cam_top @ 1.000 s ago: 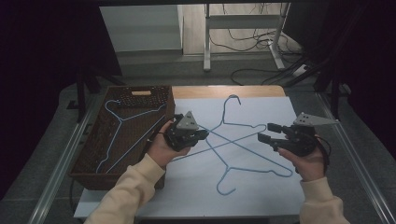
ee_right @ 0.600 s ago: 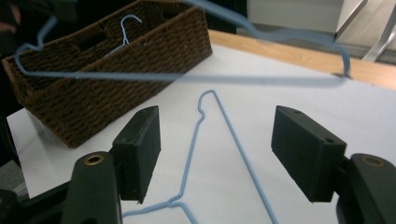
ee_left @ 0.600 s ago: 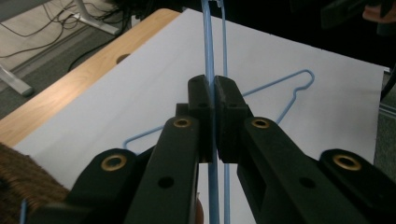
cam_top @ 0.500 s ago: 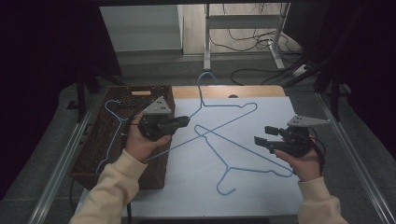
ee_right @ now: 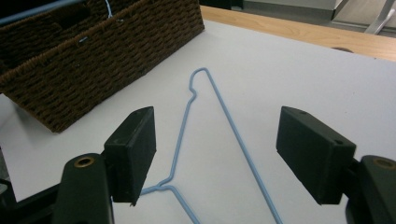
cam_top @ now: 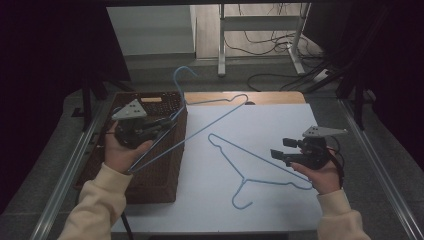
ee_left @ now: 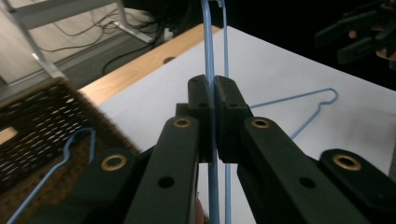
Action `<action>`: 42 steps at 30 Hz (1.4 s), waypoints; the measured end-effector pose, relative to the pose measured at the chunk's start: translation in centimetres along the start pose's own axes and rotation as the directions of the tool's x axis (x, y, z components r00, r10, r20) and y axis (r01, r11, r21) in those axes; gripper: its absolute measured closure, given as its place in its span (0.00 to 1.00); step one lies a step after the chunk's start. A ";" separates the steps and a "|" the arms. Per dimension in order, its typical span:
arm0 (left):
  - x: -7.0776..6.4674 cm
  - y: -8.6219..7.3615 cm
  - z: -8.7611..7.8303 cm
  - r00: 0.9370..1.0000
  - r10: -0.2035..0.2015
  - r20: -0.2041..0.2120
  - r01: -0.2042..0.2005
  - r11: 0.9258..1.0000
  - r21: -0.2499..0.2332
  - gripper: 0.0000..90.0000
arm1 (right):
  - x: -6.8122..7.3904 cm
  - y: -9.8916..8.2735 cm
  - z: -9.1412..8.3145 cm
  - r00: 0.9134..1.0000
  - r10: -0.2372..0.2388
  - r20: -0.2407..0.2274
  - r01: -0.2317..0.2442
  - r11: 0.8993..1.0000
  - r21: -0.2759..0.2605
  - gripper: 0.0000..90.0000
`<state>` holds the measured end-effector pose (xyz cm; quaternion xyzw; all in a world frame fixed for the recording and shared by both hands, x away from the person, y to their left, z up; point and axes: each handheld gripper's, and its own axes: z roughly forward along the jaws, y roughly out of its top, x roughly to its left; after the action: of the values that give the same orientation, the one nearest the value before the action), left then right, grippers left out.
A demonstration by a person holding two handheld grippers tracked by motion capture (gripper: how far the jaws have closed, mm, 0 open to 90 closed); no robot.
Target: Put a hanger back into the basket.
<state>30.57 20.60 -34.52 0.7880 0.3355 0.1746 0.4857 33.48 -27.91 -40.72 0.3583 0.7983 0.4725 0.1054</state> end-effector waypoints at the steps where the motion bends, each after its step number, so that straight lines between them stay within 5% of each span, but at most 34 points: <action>1: 0.3 -0.2 -0.5 1.000 -0.006 -0.010 0.006 1.000 -0.005 0.96 | 0.0 0.0 0.1 1.000 -0.001 0.000 0.001 1.000 0.003 0.32; 8: 3.3 -1.7 -4.0 0.994 -0.078 -0.075 0.075 0.996 -0.051 0.96 | 0.1 -0.1 0.5 1.000 -0.006 0.001 0.006 1.000 0.022 0.31; 15: 5.6 -3.7 -5.7 0.982 -0.127 -0.143 0.122 0.992 -0.041 0.96 | 0.1 -0.3 0.7 1.000 -0.006 0.005 0.006 0.999 0.035 0.30; 33: 9.2 -7.3 -5.8 0.957 -0.223 -0.188 0.224 0.974 -0.016 0.96 | 0.0 -0.4 0.8 1.000 -0.009 0.011 0.009 0.999 0.043 0.29; 42: 10.0 -8.3 -5.3 0.949 -0.242 -0.201 0.247 0.969 -0.001 0.96 | -0.1 -0.5 0.9 1.000 -0.007 0.011 0.006 0.999 0.048 0.29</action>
<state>31.56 33.57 -39.92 0.7248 0.4796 0.1873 0.4578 33.75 -27.47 -41.63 0.3609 0.8100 0.4506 0.1028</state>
